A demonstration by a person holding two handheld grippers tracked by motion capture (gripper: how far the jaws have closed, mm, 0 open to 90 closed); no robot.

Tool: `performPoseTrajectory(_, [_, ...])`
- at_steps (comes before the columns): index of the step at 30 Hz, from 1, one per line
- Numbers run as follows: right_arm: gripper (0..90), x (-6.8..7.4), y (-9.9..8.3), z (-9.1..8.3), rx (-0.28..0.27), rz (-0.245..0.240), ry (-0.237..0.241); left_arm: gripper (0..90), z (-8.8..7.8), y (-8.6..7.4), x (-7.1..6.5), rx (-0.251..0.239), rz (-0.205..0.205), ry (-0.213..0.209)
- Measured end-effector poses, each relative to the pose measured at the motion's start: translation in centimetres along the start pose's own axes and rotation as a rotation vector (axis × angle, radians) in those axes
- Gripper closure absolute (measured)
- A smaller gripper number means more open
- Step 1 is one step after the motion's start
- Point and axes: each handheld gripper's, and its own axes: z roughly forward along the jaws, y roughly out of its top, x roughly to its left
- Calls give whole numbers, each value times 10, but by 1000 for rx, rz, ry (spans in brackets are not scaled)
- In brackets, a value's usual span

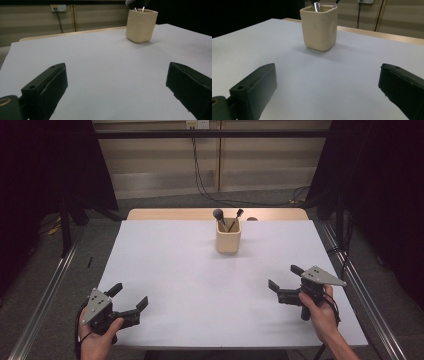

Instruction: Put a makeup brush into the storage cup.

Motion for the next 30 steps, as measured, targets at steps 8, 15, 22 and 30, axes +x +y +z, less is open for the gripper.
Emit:
performPoseTrajectory(8, [15,1,-10,-14,-10,19,-15,38,-4,0,2,-5,3,6])
performPoseTrajectory(15, [12,-3,-17,-23,-36,45,-39,38,-9,1,4,-26,17,18])
performPoseTrajectory(22, [9,-7,-20,-29,-50,53,-43,38,-13,2,4,-32,28,12])
performPoseTrajectory(30, [7,-7,-21,-29,-43,61,-42,37,-13,2,6,-35,10,18])
